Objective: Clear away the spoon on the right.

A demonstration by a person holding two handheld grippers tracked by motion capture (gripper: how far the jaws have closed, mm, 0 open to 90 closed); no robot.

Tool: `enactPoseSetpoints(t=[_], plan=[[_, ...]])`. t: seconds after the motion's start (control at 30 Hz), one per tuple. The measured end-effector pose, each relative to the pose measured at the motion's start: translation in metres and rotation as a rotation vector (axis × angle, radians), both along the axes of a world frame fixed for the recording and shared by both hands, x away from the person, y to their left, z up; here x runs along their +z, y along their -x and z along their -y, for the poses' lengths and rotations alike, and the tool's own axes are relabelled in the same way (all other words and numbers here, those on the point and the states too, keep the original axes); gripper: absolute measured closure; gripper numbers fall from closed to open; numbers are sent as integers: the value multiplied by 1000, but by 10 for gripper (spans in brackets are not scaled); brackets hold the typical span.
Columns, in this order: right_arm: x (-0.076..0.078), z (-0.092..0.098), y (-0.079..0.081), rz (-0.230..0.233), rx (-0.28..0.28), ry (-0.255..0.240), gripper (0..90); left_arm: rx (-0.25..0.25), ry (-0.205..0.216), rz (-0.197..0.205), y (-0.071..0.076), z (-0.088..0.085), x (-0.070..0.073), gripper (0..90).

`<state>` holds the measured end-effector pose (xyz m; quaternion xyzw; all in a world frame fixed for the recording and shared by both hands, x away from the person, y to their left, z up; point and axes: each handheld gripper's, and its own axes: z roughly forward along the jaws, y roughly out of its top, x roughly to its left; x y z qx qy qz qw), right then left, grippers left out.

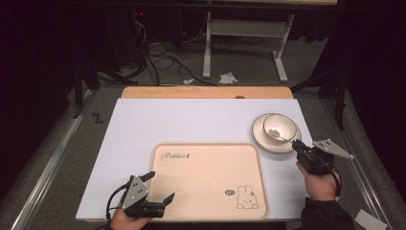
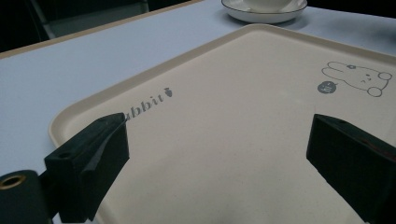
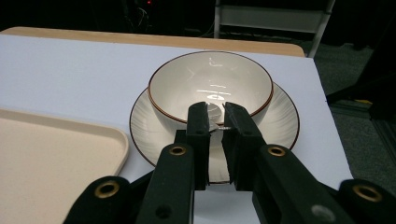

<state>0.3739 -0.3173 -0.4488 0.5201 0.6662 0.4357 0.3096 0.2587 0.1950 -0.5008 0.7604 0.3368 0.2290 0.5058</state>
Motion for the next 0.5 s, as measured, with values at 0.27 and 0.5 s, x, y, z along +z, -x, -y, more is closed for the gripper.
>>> enactPoseSetpoints(t=[0.27,0.5], plan=[[0,1,-1,-6,1,20,831,-2,-8,0,-1,1,0,65],[1,0,0,0,5,39,831,-3,-8,0,-1,1,0,65]])
